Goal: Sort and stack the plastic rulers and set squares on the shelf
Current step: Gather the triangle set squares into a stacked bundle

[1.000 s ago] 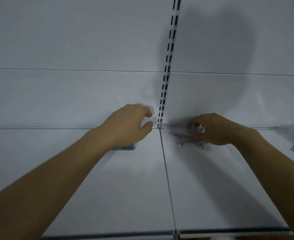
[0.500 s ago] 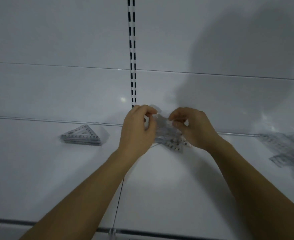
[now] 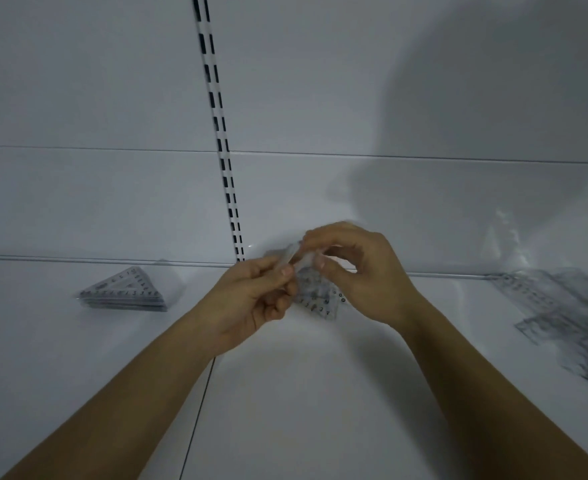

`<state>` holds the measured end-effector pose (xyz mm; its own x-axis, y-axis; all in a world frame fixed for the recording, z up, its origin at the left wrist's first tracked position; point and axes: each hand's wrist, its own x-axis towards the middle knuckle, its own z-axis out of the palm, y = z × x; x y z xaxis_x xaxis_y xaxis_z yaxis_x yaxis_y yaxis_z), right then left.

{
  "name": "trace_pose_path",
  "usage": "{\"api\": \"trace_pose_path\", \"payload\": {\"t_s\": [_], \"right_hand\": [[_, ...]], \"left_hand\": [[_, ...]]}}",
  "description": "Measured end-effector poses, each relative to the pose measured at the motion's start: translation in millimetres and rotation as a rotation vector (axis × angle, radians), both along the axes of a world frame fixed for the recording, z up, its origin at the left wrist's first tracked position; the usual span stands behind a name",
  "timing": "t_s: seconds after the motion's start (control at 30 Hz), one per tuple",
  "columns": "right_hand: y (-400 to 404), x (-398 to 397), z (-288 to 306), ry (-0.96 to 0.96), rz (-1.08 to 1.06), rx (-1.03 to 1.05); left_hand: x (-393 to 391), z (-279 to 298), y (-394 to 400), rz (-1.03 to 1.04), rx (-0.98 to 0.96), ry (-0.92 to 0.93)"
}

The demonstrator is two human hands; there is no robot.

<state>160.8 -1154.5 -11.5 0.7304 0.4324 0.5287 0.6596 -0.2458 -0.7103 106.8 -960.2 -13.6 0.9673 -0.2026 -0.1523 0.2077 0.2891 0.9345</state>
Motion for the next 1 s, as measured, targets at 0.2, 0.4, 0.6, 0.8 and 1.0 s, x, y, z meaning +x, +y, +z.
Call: {"api": "trace_pose_path", "payload": {"t_s": [0.2, 0.4, 0.6, 0.8, 1.0], "right_hand": [[-3.0, 17.7, -25.2, -0.026, -0.254, -0.398], [-7.7, 29.8, -34.7, -0.038, -0.302, -0.452], [6.9, 9.6, -8.6, 0.207, -0.237, 0.042], [15.3, 6.0, -9.2, 0.285, -0.204, 0.069], [4.0, 9.4, 2.0, 0.379, -0.263, 0.218]], "left_hand": [[-0.1, 3.7, 5.5, 0.035, -0.071, -0.040], [-0.5, -0.3, 5.8, 0.036, -0.017, -0.111], [-3.7, -3.2, 4.1, 0.014, 0.223, -0.185], [-8.2, -1.2, -3.4, -0.038, 0.207, -0.153], [-6.8, 0.4, -4.5, 0.016, 0.229, -0.186]]}}
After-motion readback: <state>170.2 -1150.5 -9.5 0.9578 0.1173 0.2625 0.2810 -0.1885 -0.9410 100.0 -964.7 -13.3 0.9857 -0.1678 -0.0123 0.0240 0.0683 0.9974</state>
